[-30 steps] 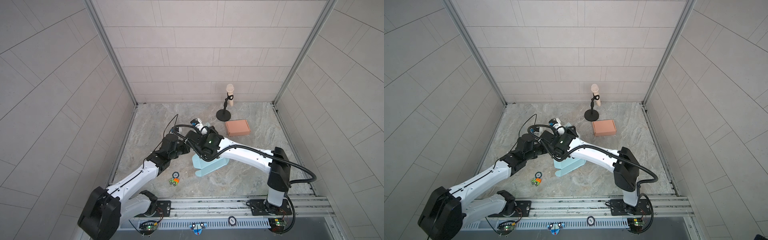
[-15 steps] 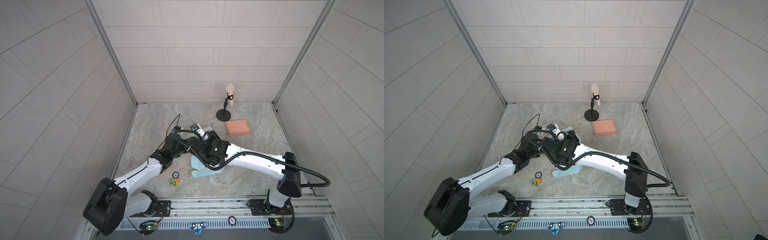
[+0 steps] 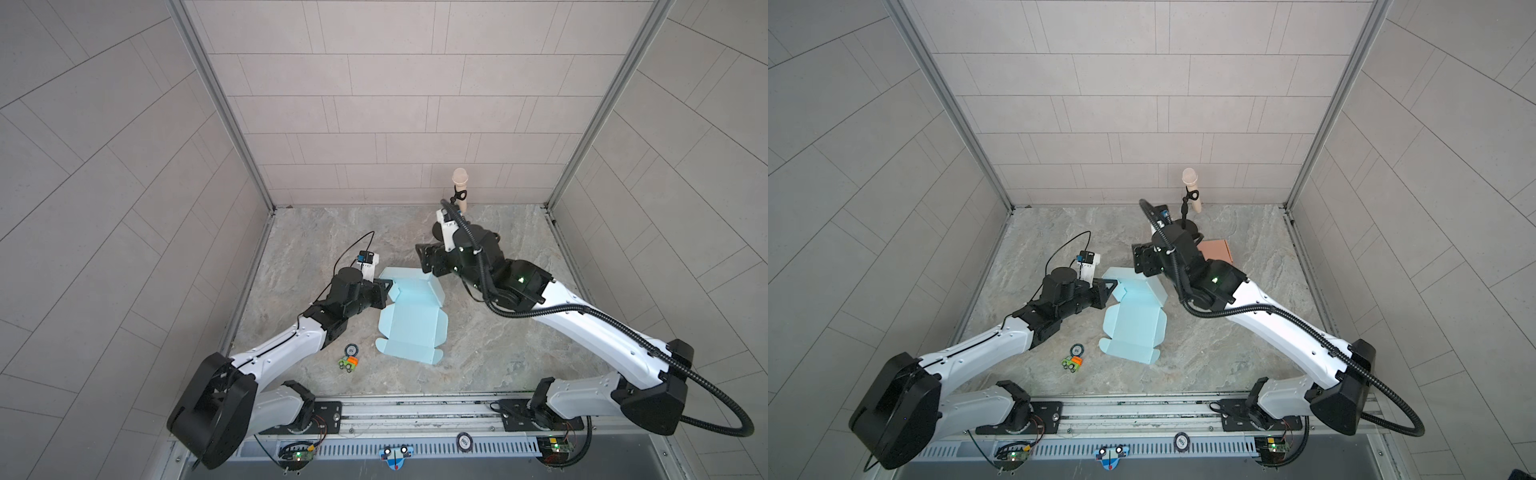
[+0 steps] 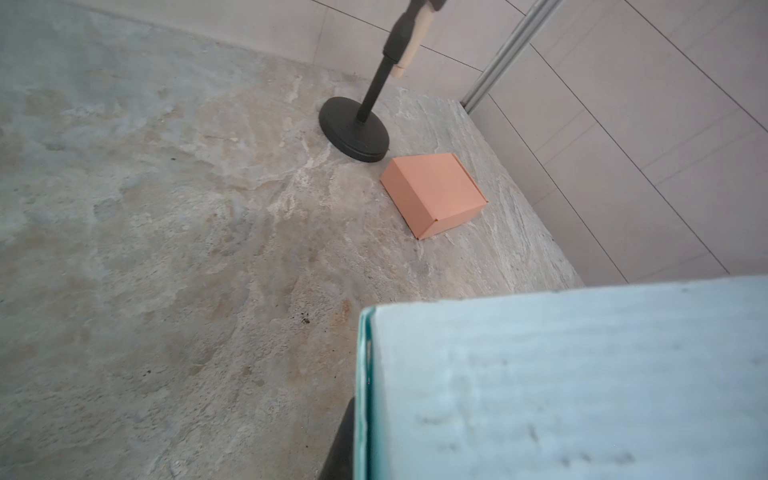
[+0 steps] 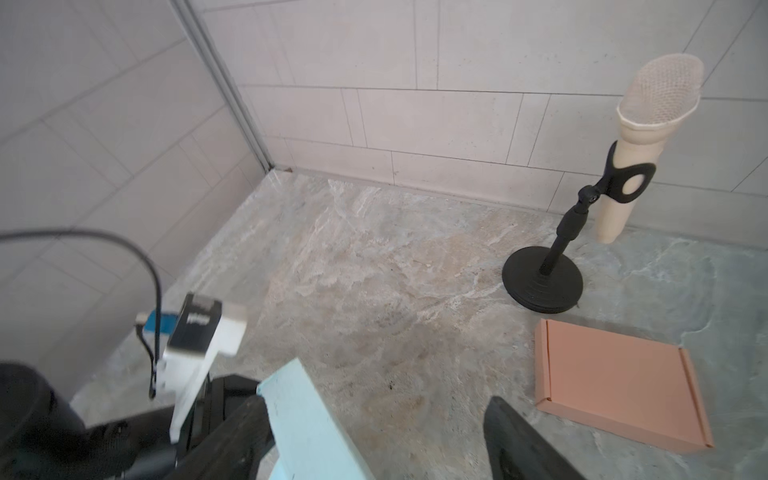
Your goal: Fold the paper box
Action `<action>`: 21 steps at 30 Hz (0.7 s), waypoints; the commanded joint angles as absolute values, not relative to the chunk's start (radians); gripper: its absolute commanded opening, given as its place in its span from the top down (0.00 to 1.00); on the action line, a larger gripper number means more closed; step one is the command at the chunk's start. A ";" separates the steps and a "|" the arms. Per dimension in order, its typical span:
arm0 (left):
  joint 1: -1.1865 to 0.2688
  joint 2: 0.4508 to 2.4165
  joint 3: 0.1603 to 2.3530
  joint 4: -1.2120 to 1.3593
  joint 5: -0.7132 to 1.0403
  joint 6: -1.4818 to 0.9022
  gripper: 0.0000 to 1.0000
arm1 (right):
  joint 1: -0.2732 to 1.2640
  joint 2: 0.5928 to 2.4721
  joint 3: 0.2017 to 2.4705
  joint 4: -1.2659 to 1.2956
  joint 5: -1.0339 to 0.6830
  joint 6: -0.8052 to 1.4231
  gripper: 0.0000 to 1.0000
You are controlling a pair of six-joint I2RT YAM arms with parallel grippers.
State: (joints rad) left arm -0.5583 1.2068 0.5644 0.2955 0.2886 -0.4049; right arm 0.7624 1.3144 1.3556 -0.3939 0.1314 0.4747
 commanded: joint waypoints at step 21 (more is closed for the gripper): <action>-0.639 1.537 0.595 0.463 0.168 -0.123 0.87 | 0.654 1.587 1.007 -0.035 -0.446 0.762 0.21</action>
State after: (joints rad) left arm -0.6346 1.5143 0.5648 0.4152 0.1978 -0.1551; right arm 0.6598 1.5612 1.0237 -0.1421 -0.3824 0.6945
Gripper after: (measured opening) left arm 0.130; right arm 0.799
